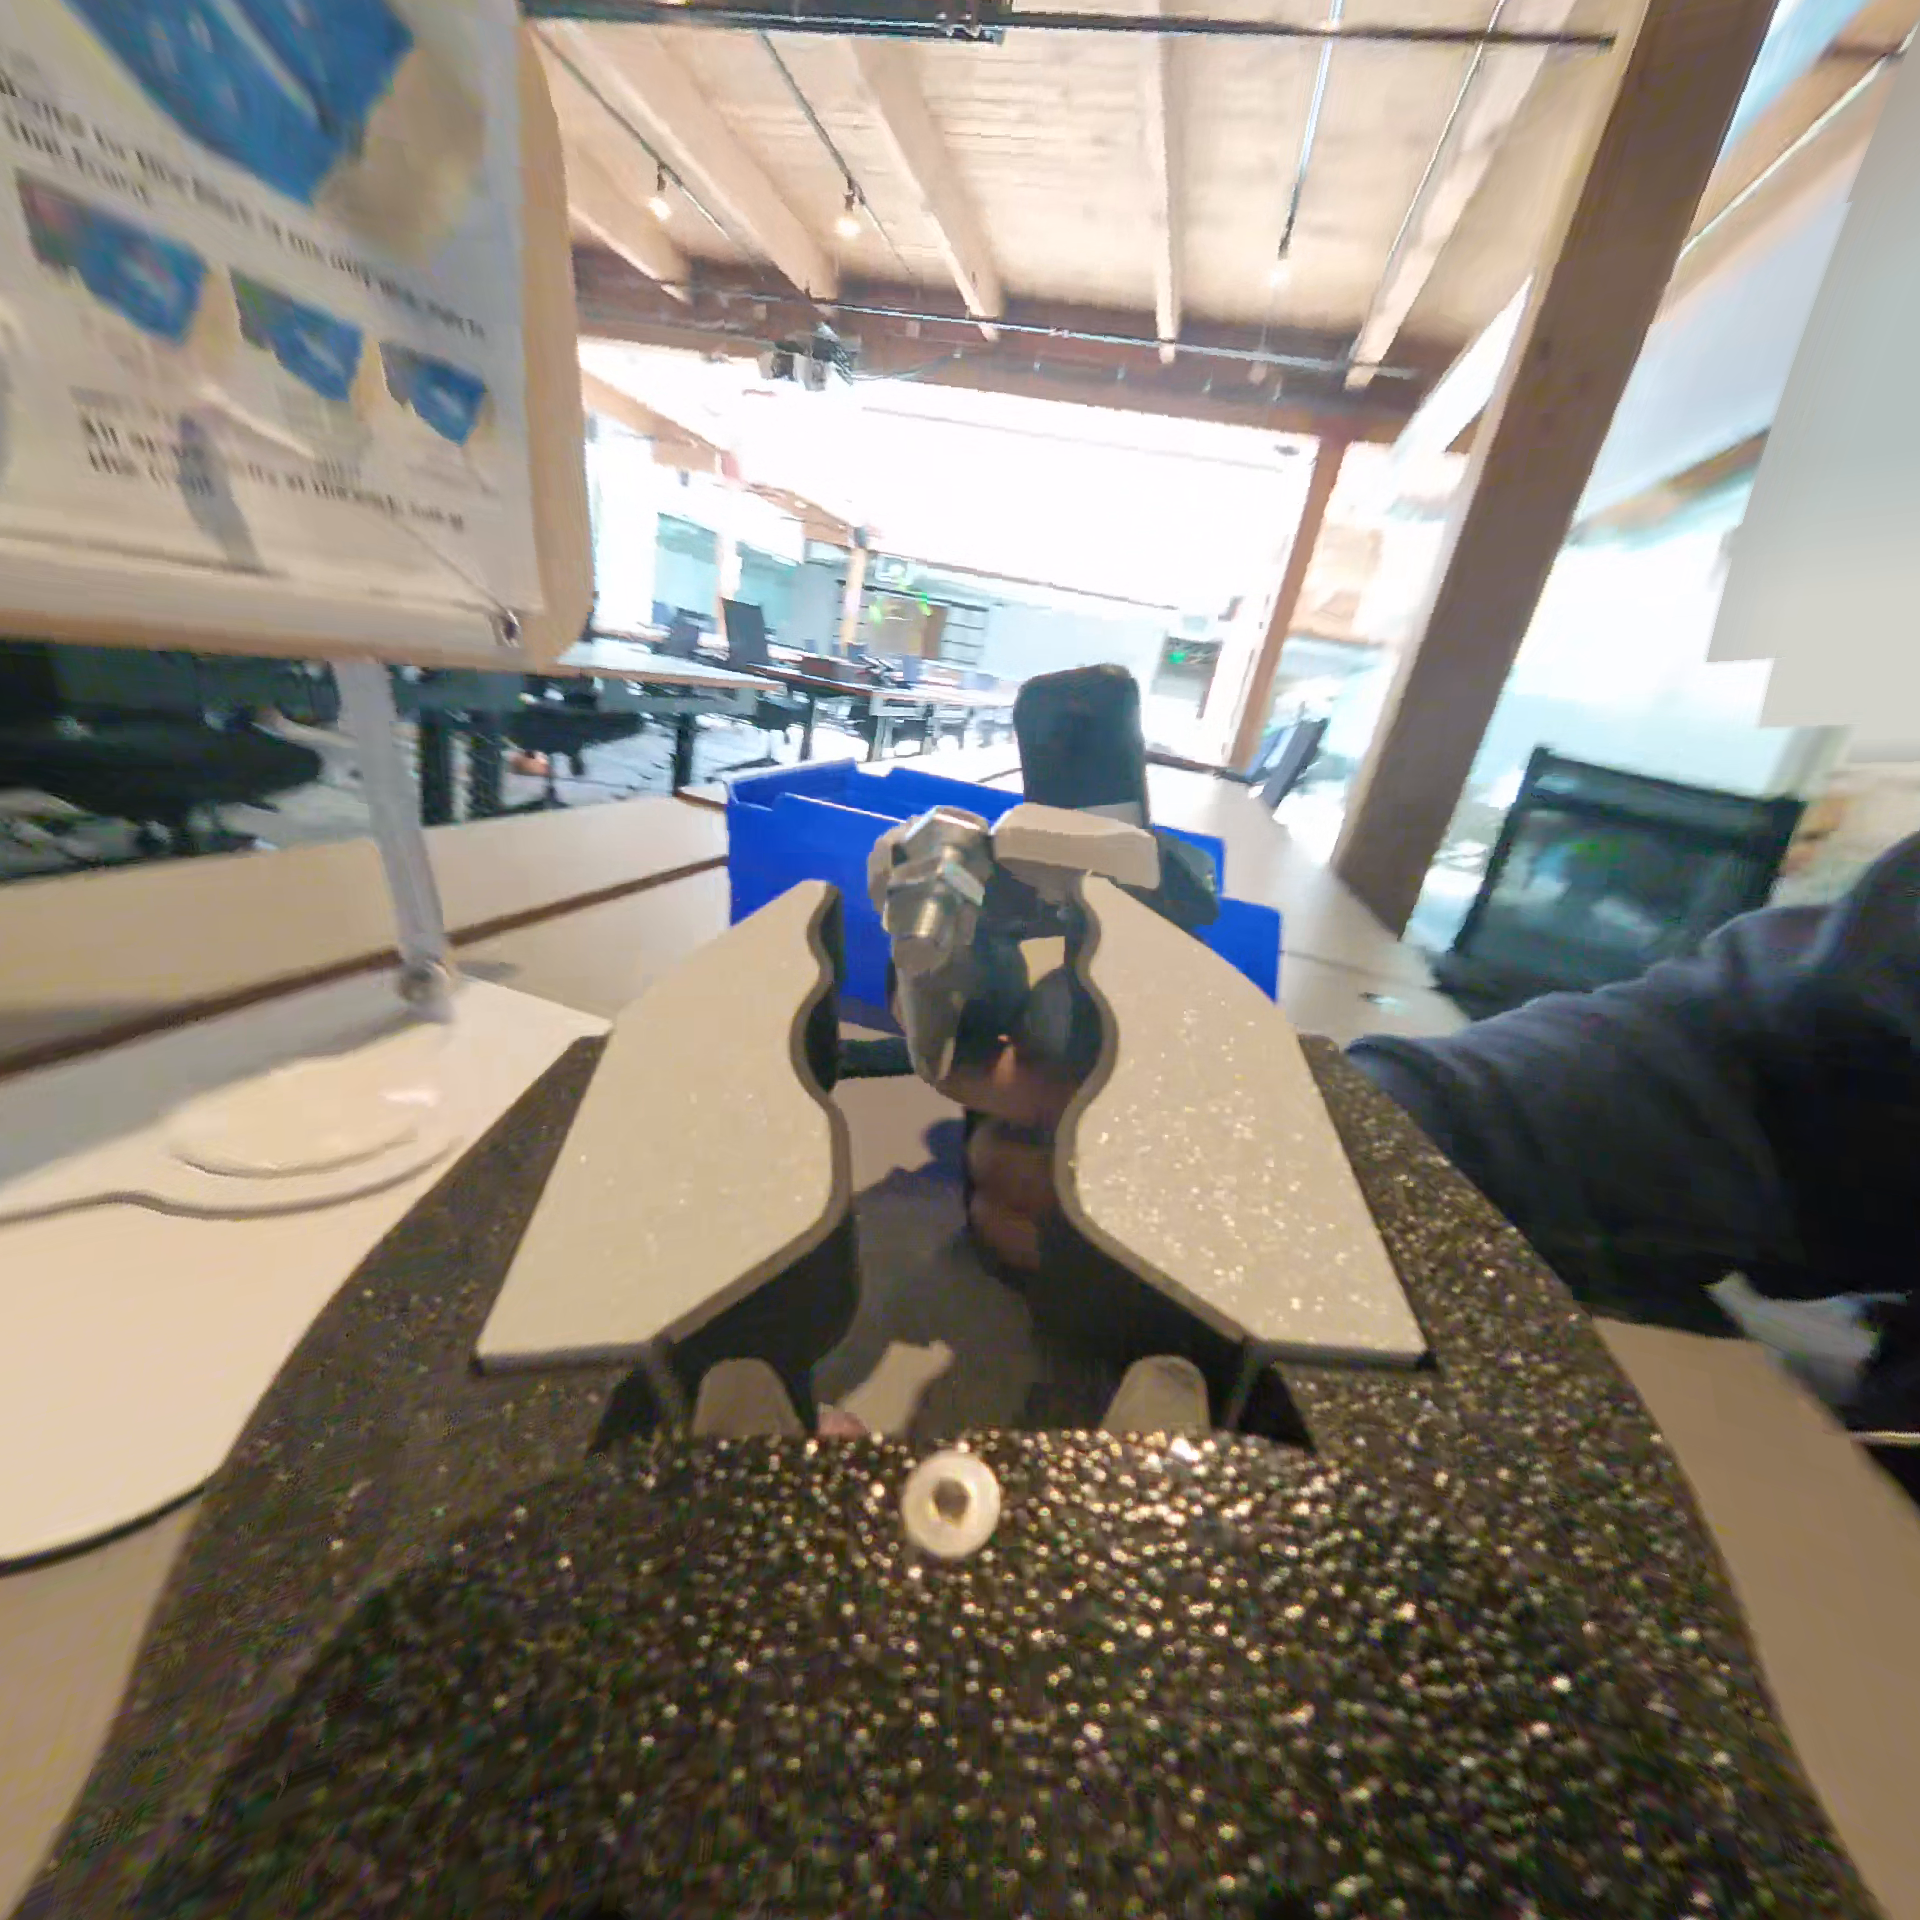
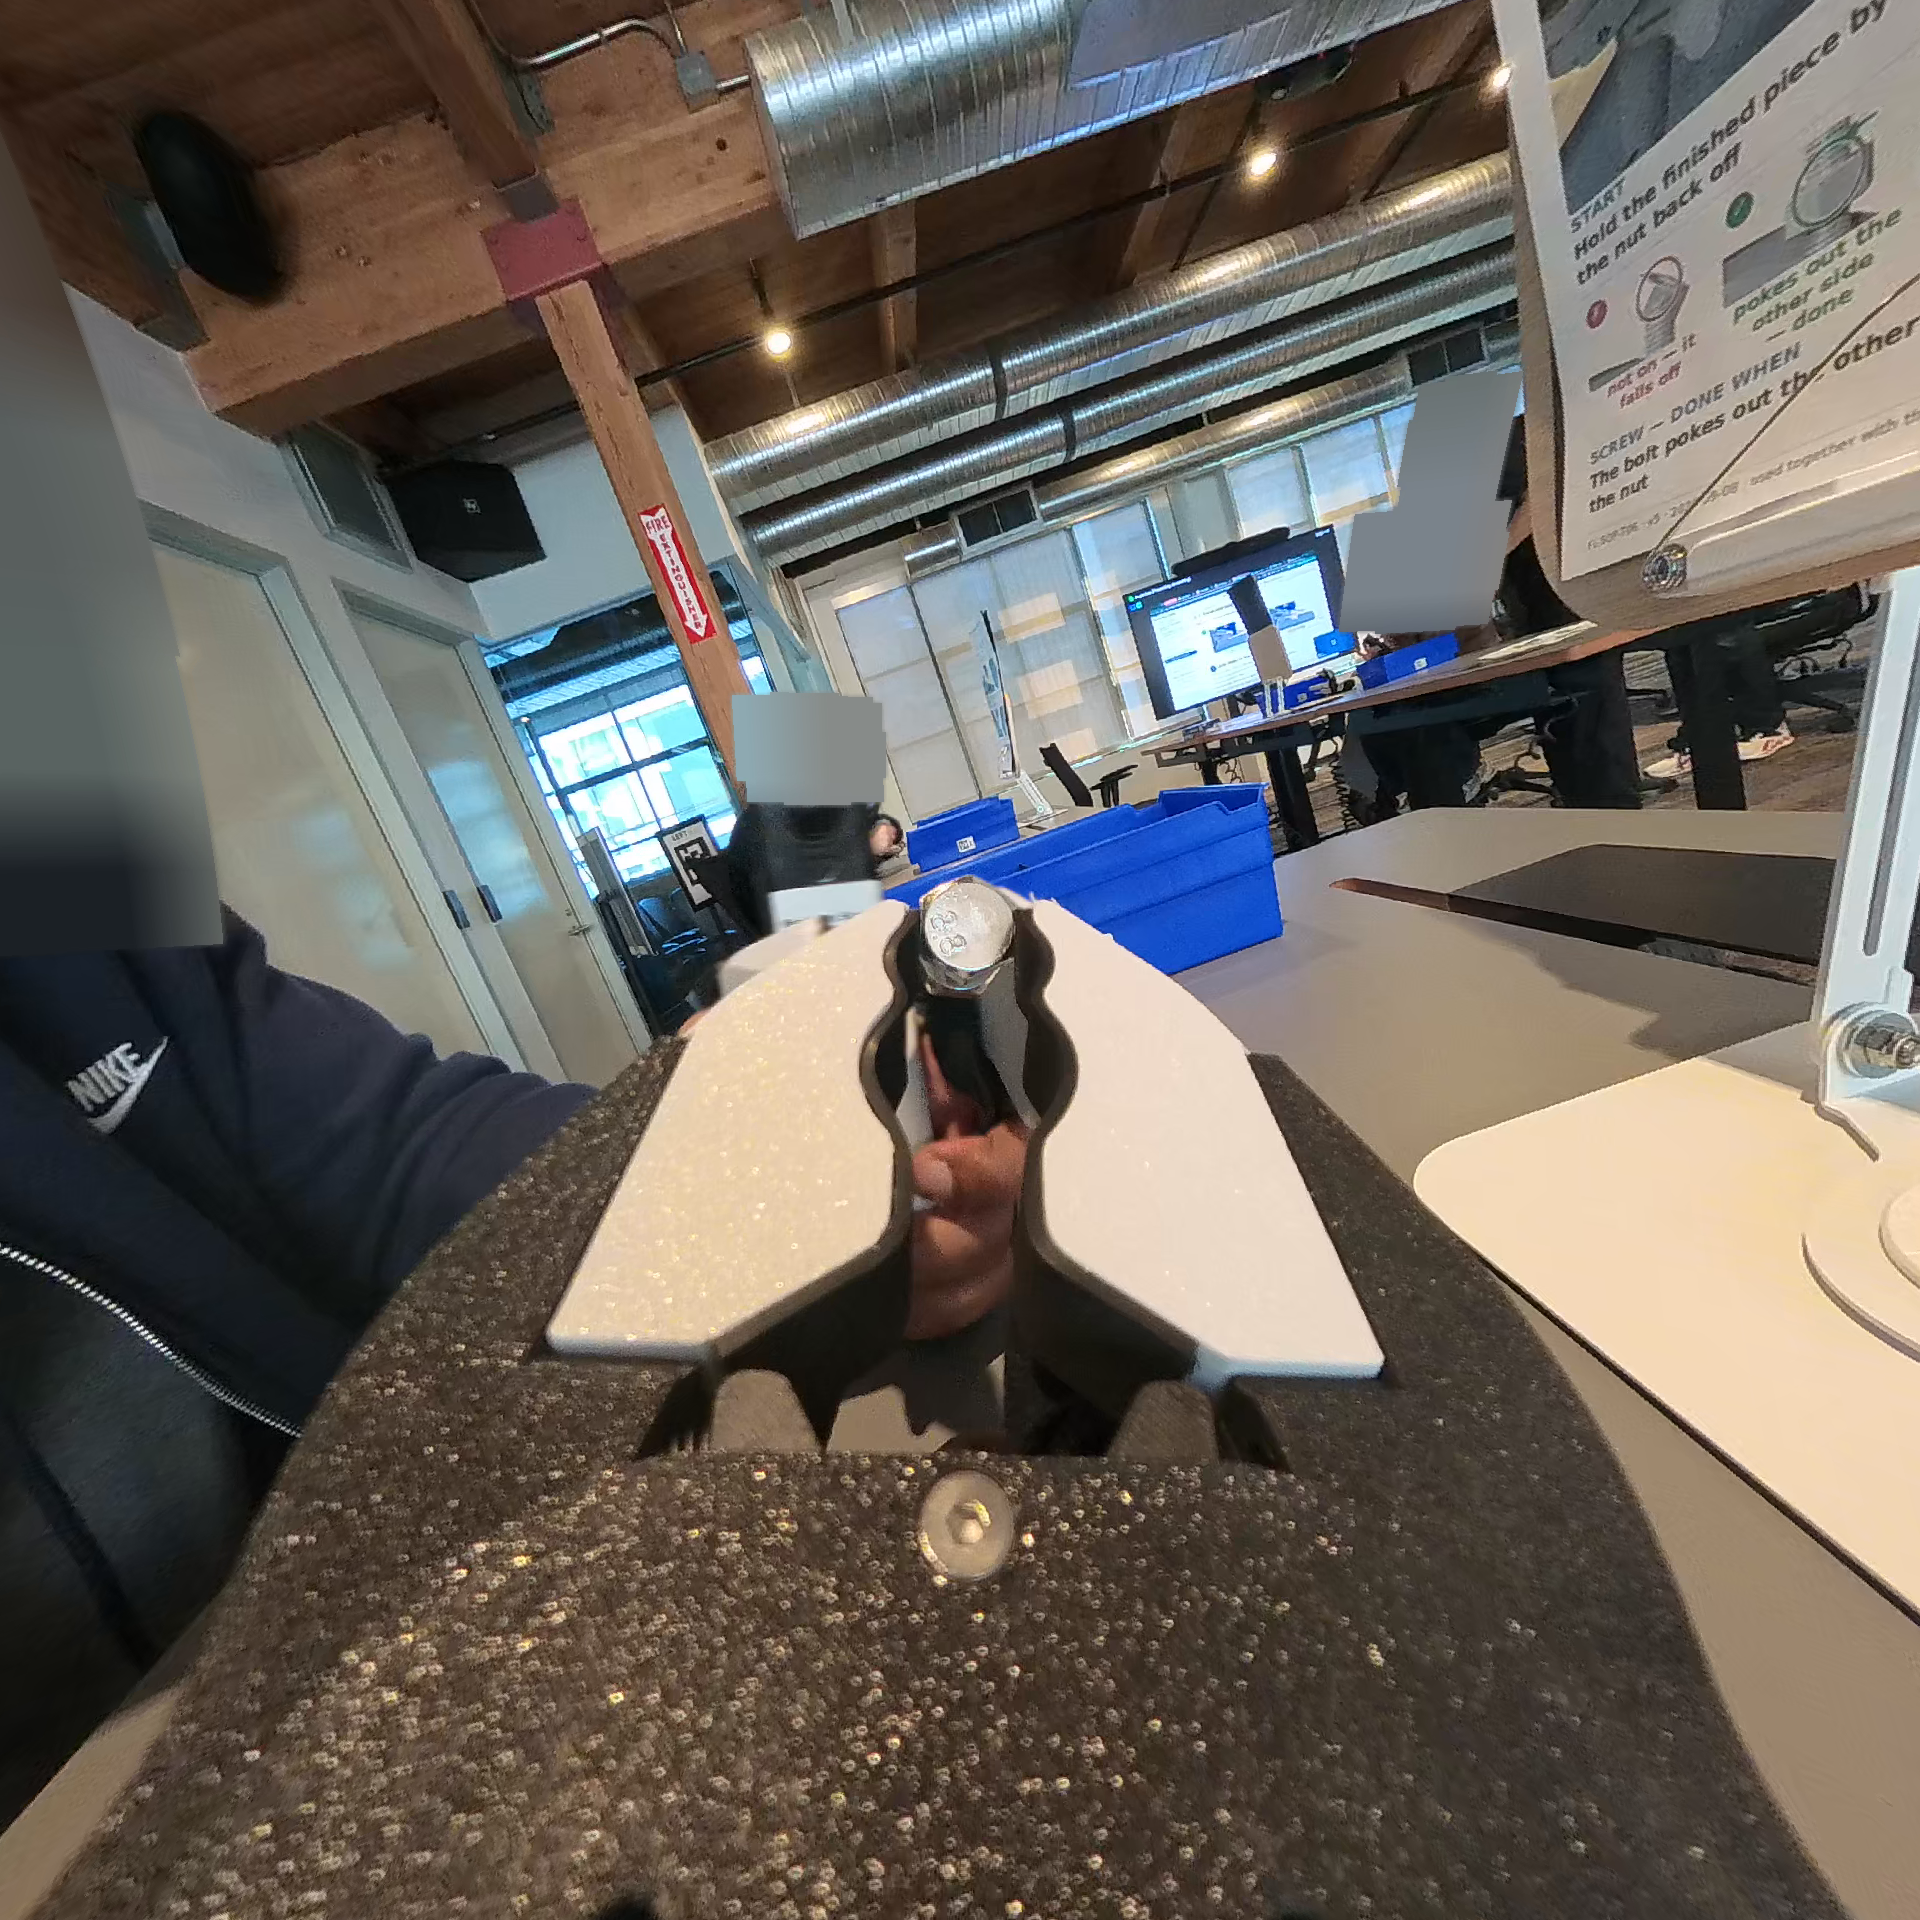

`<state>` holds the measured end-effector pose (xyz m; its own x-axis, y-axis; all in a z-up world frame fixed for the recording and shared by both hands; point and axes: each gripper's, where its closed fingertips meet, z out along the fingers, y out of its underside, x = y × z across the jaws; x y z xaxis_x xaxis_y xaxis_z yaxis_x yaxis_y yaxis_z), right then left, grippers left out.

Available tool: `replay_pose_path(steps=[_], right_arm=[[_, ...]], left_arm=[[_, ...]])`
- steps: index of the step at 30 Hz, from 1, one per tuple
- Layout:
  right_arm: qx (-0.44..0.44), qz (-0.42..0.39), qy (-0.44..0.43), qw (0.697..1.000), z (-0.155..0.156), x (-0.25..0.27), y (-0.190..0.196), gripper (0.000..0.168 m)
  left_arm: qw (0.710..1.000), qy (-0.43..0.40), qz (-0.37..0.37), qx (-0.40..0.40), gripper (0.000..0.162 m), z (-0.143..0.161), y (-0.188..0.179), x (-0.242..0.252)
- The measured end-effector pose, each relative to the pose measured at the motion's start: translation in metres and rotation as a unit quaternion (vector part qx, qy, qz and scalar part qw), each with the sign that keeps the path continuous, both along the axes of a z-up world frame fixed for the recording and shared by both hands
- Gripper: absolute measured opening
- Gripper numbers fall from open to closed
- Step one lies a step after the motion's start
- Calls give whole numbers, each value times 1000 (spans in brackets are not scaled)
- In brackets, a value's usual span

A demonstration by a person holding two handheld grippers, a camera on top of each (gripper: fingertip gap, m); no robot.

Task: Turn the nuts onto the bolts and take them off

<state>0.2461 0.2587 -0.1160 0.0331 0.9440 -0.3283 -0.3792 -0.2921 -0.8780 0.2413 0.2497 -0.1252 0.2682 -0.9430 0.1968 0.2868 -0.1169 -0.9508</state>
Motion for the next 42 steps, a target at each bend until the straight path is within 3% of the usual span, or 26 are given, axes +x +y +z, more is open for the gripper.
replay_pose_path(steps=[4, 7, 10, 12, 14, 16, 17, 18, 22, 26, 30, 36, 39, 42], right_arm=[[2, 2, -2, 1000, 0, -1, -1, 16], [3, 5, -3, 1000, 0, -2, -2, 16], [4, 6, -5, 1000, -1, -3, -2, 17], [3, 7, -5, 1000, -1, -3, -2, 16], [0, 5, -8, 1000, -2, -3, -1, 16], [0, 4, -9, 1000, -2, -4, -1, 16], [1, 5, -8, 1000, -2, -4, -1, 16], [1, 5, -7, 1000, -2, -3, -1, 16], [-4, 3, 2, 1000, 0, 0, 0, 16], [-7, 2, 9, 1000, 1, 2, 2, 16], [-6, 2, 7, 1000, 0, 1, 1, 16], [-1, 3, 1, 1000, -1, -1, 0, 16], [0, 3, -2, 1000, -1, -2, 0, 16], [0, 3, -4, 1000, -1, -3, 0, 16]], left_arm=[[997, -23, -30, -62, 35, -3, 2, 3], [997, -17, -31, -64, 19, -6, 2, 5], [1000, 13, 11, -10, 18, -6, 4, 4], [993, 67, 69, 71, 18, -7, 5, 3], [956, 157, 152, 195, 18, -12, 10, 2], [896, 230, 225, 305, 19, -12, 13, -1], [877, 245, 243, 333, 19, -11, 13, -1], [876, 245, 246, 335, 19, -10, 12, -1], [951, 151, 157, 218, 41, -5, 5, 1], [997, 38, 47, 55, 41, 0, 2, 0], [998, -12, -3, -57, 35, -4, 8, -1], [984, -64, -74, -147, 20, -4, 3, 4], [987, -56, -63, -134, 19, -4, 4, 4], [999, 3, 0, -42, 19, -5, 5, 3]])
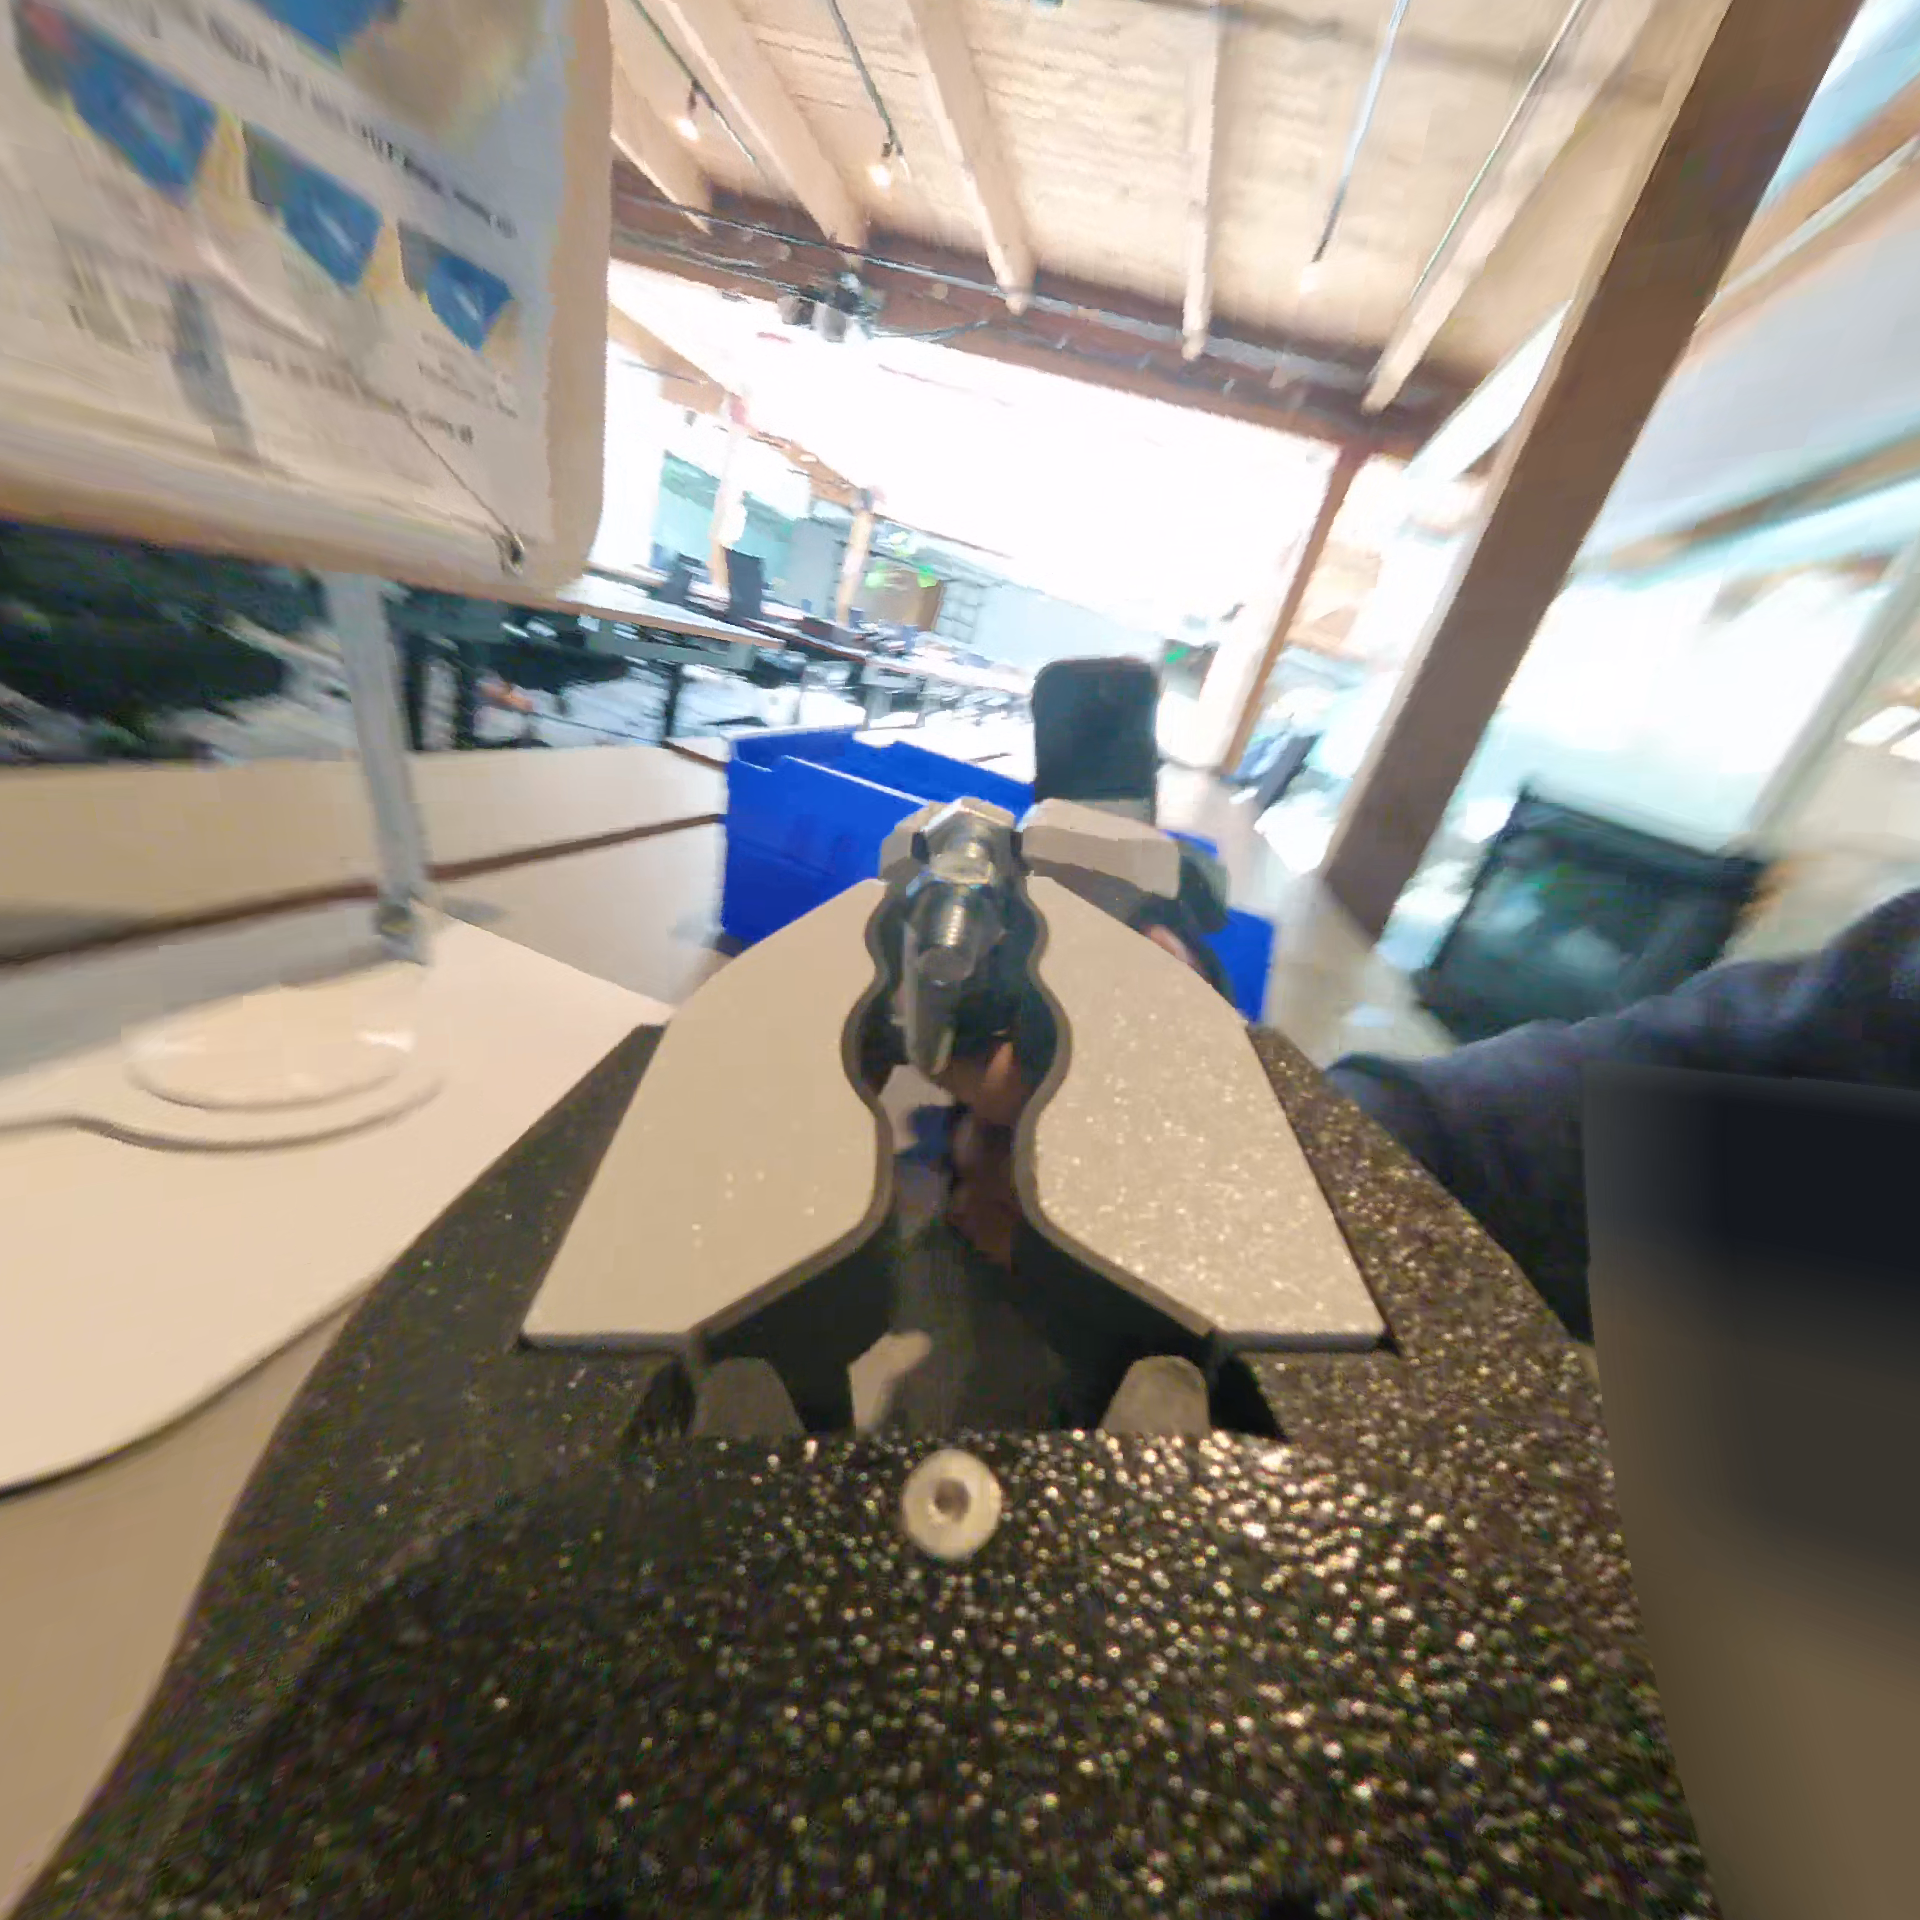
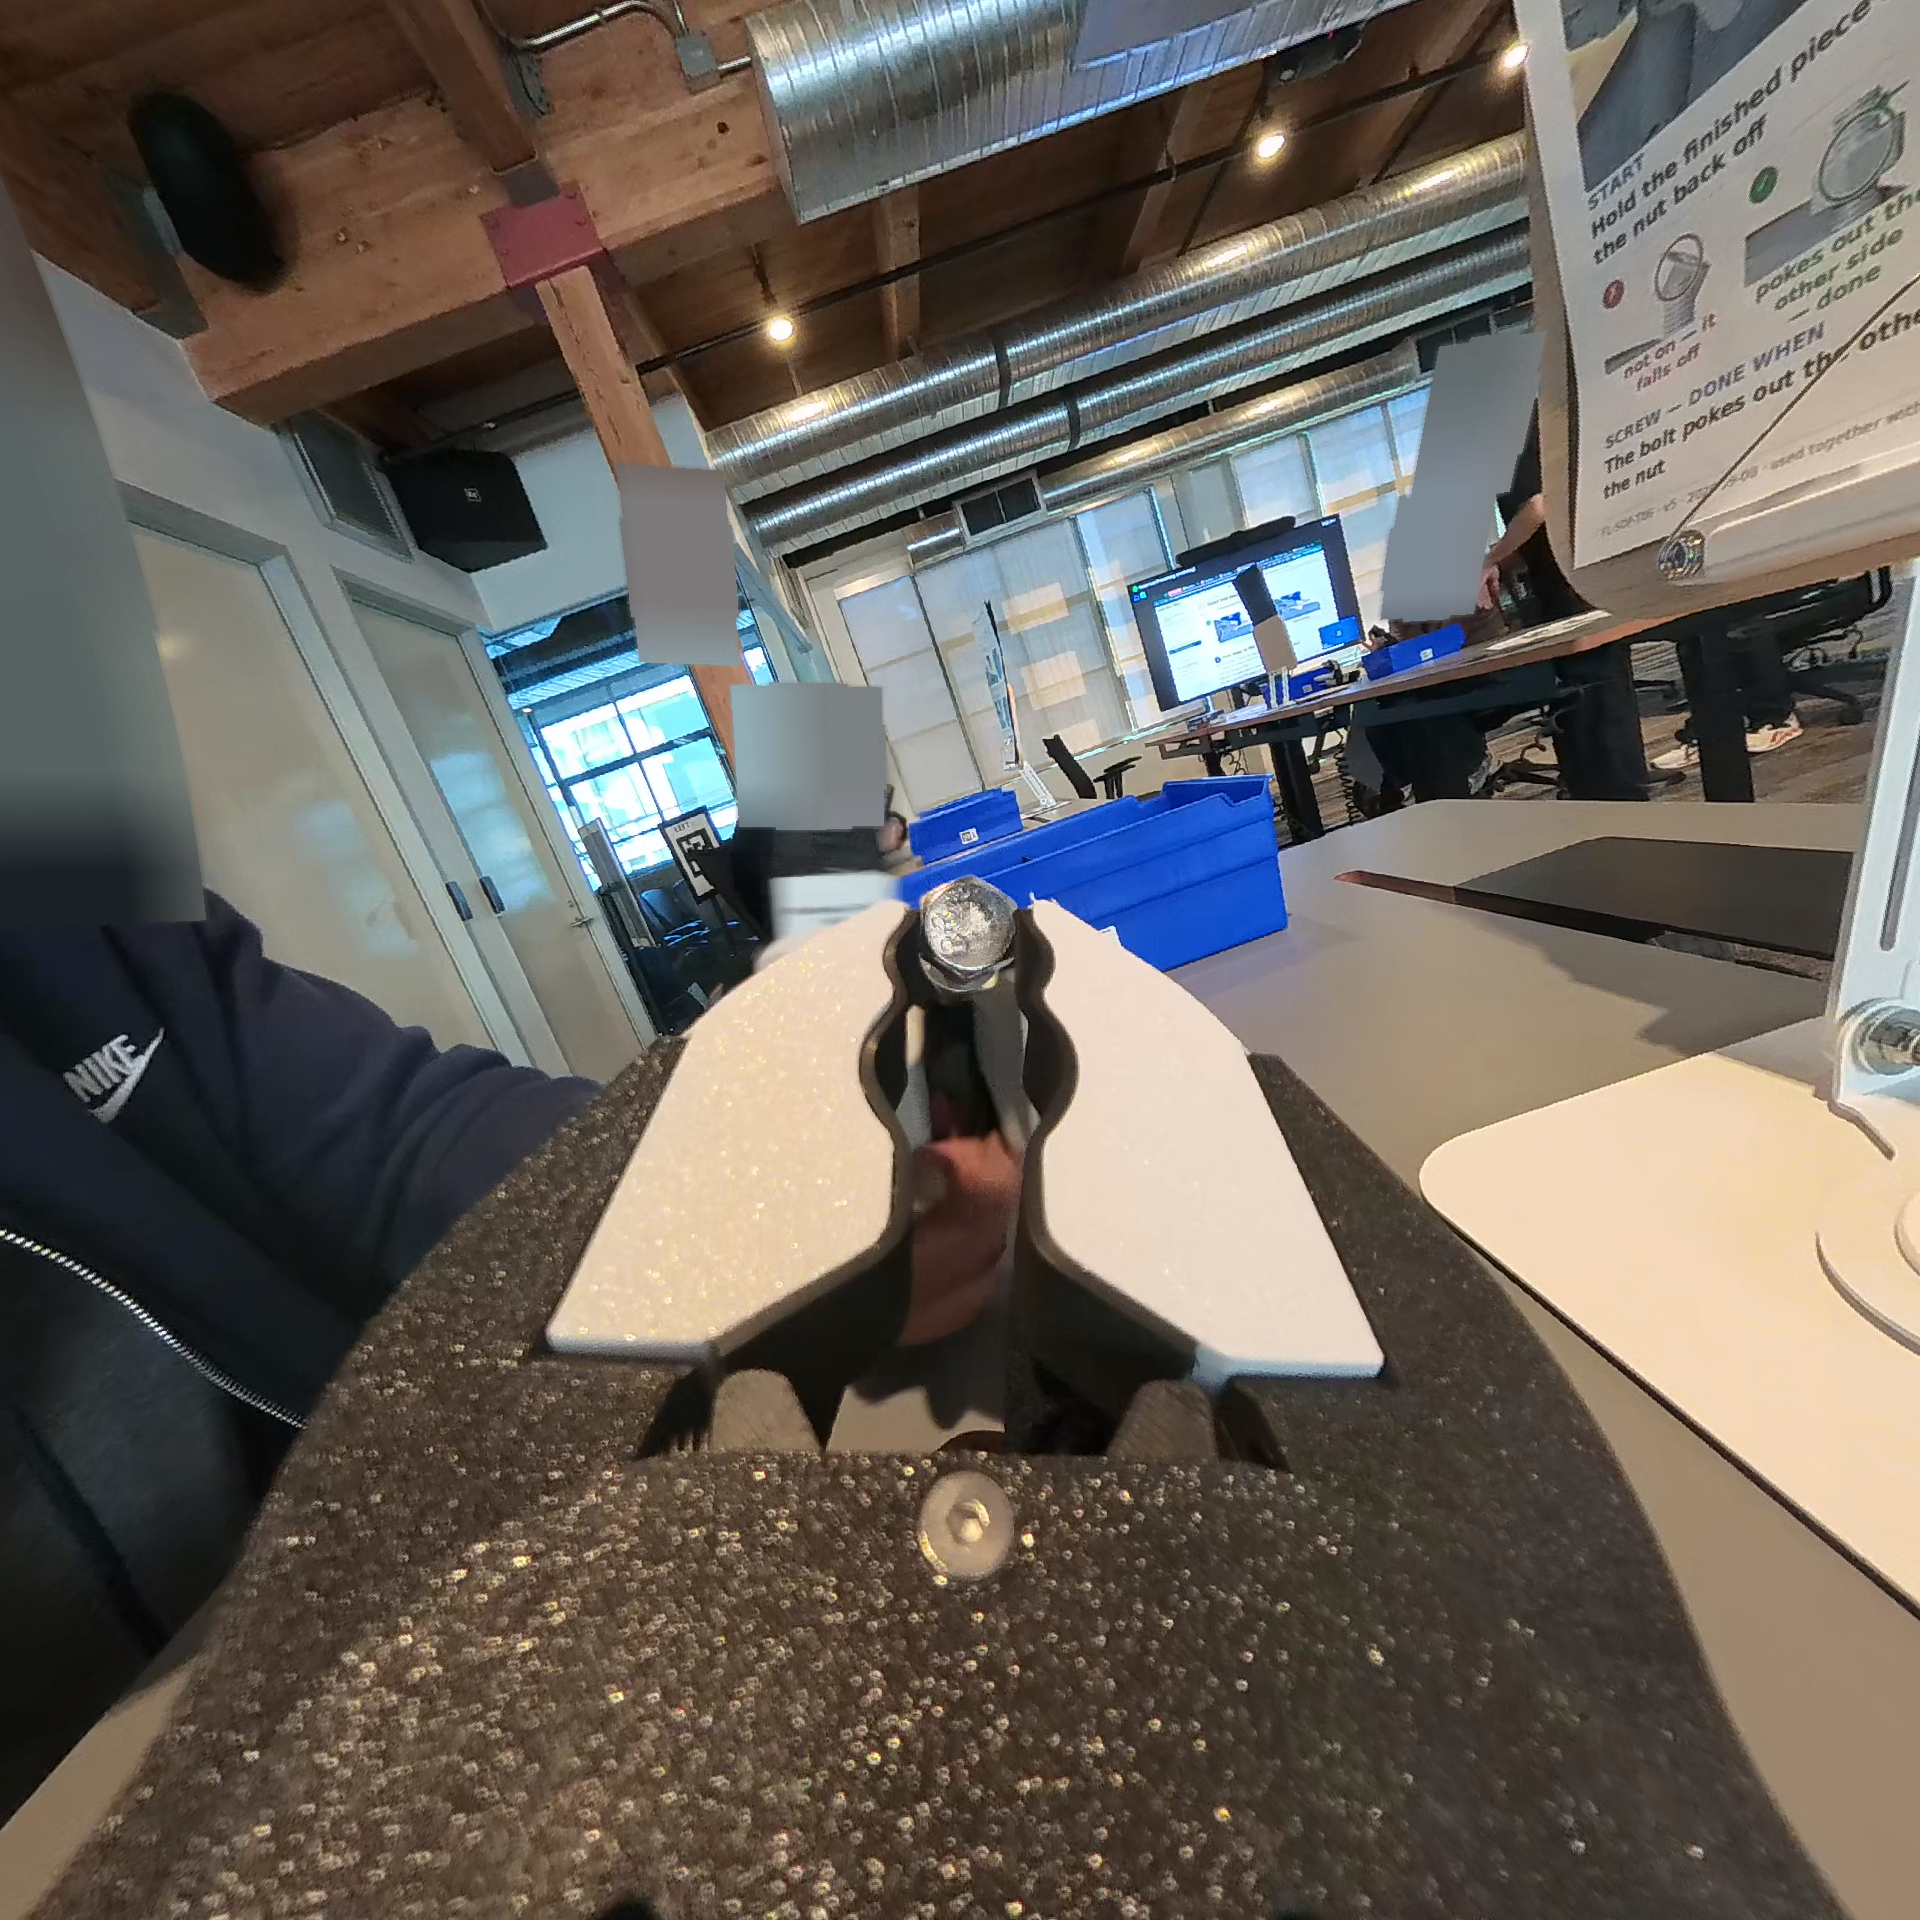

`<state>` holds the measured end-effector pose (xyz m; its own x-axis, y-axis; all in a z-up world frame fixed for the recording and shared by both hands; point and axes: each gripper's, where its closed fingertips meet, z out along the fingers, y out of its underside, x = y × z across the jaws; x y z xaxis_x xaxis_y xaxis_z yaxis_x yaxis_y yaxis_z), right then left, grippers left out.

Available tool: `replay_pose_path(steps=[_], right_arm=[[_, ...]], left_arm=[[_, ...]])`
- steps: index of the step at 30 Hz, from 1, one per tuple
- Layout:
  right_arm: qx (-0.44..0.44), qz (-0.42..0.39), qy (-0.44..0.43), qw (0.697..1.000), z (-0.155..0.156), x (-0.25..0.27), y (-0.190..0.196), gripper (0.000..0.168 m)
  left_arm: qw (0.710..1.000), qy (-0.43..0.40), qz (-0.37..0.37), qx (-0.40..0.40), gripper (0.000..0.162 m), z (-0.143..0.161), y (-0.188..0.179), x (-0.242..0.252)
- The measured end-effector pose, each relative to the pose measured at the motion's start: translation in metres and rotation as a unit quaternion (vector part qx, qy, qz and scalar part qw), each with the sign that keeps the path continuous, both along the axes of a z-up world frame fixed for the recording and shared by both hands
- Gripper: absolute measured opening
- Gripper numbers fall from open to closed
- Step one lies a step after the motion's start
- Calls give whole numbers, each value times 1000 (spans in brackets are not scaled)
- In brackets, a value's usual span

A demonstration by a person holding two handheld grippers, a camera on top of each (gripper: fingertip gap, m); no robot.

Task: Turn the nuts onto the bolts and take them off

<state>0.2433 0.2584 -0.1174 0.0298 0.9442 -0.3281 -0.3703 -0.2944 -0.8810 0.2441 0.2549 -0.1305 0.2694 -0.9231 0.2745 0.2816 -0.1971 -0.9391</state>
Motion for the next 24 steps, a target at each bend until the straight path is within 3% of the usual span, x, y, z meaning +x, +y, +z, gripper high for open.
replay_pose_path(steps=[2, 3, 6, 7, 8, 10, 13, 15, 19, 24], right_arm=[[0, -1, 0, 1000, 0, 0, 0, 16], [0, -2, -1, 1000, 0, 0, 1, 16], [1, -2, -2, 1000, 0, 0, 0, 16], [2, -2, -2, 1000, 0, 0, 0, 16], [0, -3, -1, 1000, 0, 0, 0, 16], [-4, -4, 5, 1000, 1, 2, 2, 16], [-10, -4, 16, 1000, 2, 5, 3, 16], [-11, -4, 18, 1000, 2, 6, 4, 16], [-9, -2, 16, 1000, 2, 5, 3, 16], [-7, 1, 12, 1000, 1, 3, 2, 16]], left_arm=[[988, 79, 75, 110, 19, -1, 2, 0], [968, 130, 121, 178, 19, -2, 3, -1], [864, 251, 239, 366, 19, -2, 6, -4], [842, 267, 256, 394, 20, -1, 6, -4], [841, 264, 255, 397, 20, -1, 4, -4], [886, 208, 219, 351, 31, 4, -2, -3], [965, 99, 120, 212, 37, 9, -6, -2], [992, 31, 61, 106, 37, 10, -4, -4], [998, -48, -11, -40, 35, 6, 4, -6], [992, -74, -55, -83, 29, 3, 1, 0]])
